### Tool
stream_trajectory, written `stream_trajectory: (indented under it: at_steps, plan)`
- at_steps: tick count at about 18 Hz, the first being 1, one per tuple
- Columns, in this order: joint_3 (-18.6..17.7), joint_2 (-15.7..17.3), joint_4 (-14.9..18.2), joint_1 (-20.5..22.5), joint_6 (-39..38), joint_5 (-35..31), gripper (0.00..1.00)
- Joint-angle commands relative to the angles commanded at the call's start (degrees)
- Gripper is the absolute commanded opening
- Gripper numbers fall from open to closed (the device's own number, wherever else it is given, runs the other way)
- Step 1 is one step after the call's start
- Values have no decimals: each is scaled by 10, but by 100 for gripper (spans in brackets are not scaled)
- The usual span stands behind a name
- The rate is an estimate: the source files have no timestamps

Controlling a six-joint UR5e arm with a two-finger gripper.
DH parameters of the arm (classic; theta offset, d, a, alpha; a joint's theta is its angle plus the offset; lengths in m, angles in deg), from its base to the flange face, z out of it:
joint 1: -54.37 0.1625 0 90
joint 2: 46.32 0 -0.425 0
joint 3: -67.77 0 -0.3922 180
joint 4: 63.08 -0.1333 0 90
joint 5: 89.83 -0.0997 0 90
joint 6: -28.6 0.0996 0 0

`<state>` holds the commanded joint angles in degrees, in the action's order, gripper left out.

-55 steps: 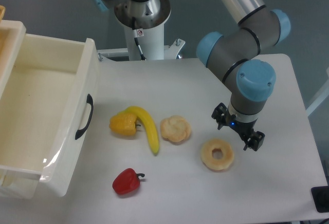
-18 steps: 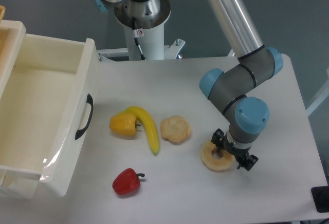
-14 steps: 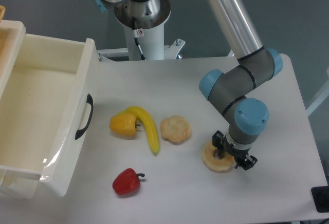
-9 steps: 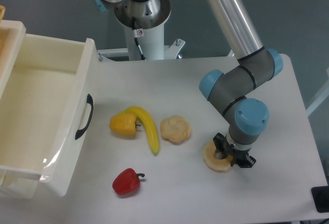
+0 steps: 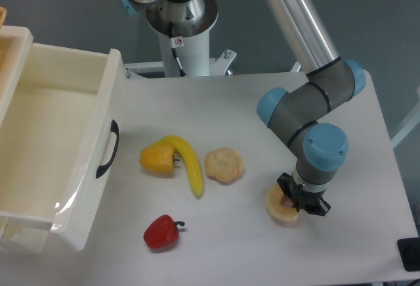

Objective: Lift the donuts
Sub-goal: 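Lift the gripped donut up off the table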

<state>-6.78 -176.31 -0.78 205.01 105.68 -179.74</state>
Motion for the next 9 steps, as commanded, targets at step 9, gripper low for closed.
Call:
stream_trajectory:
  at_steps: [9]
  plan:
    - [93,4,96,21,28,25,7]
